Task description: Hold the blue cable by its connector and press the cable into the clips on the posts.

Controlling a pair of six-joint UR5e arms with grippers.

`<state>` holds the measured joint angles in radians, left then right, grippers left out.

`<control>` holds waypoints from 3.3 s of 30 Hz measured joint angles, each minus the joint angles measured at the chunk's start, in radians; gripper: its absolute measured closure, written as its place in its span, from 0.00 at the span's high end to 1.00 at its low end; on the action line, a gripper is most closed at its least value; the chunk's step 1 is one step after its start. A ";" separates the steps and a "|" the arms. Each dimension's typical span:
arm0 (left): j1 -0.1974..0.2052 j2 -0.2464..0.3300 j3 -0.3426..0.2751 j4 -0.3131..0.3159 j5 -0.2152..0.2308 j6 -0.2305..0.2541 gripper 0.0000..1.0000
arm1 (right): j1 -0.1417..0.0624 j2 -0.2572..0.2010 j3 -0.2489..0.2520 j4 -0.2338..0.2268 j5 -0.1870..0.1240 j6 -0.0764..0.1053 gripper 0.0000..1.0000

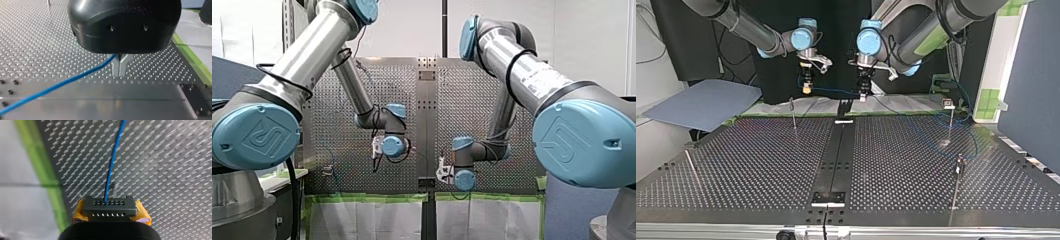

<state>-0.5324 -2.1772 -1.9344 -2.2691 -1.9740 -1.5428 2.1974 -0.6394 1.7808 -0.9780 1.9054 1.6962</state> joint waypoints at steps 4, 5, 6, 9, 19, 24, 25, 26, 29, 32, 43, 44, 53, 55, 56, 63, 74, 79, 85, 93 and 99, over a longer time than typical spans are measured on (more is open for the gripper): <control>-0.019 -0.038 0.023 0.014 -0.011 0.001 0.00 | -0.022 0.037 0.037 -0.037 -0.005 0.000 0.00; -0.023 -0.046 0.029 0.014 -0.013 0.001 0.00 | -0.031 0.048 0.048 -0.048 -0.010 -0.001 0.00; -0.028 -0.054 0.035 0.014 -0.015 0.001 0.00 | -0.038 0.056 0.056 -0.057 -0.015 -0.004 0.00; -0.043 -0.080 0.057 0.021 -0.019 0.001 0.00 | -0.064 0.076 0.084 -0.084 -0.037 -0.018 0.00; -0.097 -0.163 0.134 0.006 -0.053 0.009 0.00 | -0.154 0.076 0.175 -0.171 -0.126 -0.068 0.00; -0.110 -0.208 0.173 -0.007 -0.063 0.012 0.00 | -0.198 0.043 0.218 -0.183 -0.170 -0.077 0.00; -0.117 -0.219 0.182 -0.011 -0.068 0.013 0.00 | -0.205 0.035 0.226 -0.184 -0.177 -0.077 0.00; -0.122 -0.227 0.189 -0.015 -0.073 0.013 0.00 | -0.215 0.026 0.236 -0.184 -0.187 -0.076 0.00; -0.142 -0.251 0.211 -0.030 -0.092 0.013 0.00 | -0.239 0.004 0.259 -0.184 -0.211 -0.068 0.00; -0.162 -0.272 0.232 -0.038 -0.105 0.012 0.00 | -0.263 -0.012 0.283 -0.183 -0.224 -0.063 0.00; -0.243 -0.353 0.313 -0.045 -0.137 -0.004 0.00 | -0.328 -0.021 0.282 -0.174 -0.268 -0.064 0.00; -0.250 -0.360 0.320 -0.047 -0.143 -0.007 0.00 | -0.330 -0.021 0.277 -0.170 -0.275 -0.067 0.00; -0.325 -0.436 0.396 -0.103 -0.164 -0.037 0.00 | -0.343 -0.021 0.260 -0.184 -0.345 -0.077 0.00; -0.336 -0.455 0.414 -0.104 -0.174 -0.046 0.00 | -0.347 -0.020 0.259 -0.192 -0.360 -0.079 0.00; -0.338 -0.463 0.423 -0.104 -0.179 -0.050 0.00 | -0.350 -0.020 0.259 -0.199 -0.370 -0.080 0.00; -0.342 -0.524 0.478 -0.103 -0.220 -0.070 0.00 | -0.381 -0.020 0.252 -0.217 -0.428 -0.096 0.00; -0.346 -0.575 0.539 -0.097 -0.274 -0.072 0.00 | -0.461 -0.020 0.249 -0.221 -0.526 -0.115 0.00; -0.354 -0.576 0.572 -0.098 -0.269 -0.072 0.00 | -0.499 -0.020 0.239 -0.226 -0.565 -0.115 0.00; -0.358 -0.576 0.614 -0.108 -0.264 -0.070 0.00 | -0.545 -0.020 0.206 -0.231 -0.622 -0.095 0.00; -0.358 -0.578 0.669 -0.152 -0.282 -0.057 0.00 | -0.562 -0.019 0.157 -0.206 -0.700 -0.088 0.00; -0.356 -0.578 0.719 -0.188 -0.282 -0.050 0.00 | -0.575 -0.019 0.136 -0.207 -0.751 -0.069 0.00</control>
<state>-0.8882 -2.7553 -1.2151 -2.4572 -2.2563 -1.5927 1.6221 -0.6588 1.9165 -1.1846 1.1546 1.6271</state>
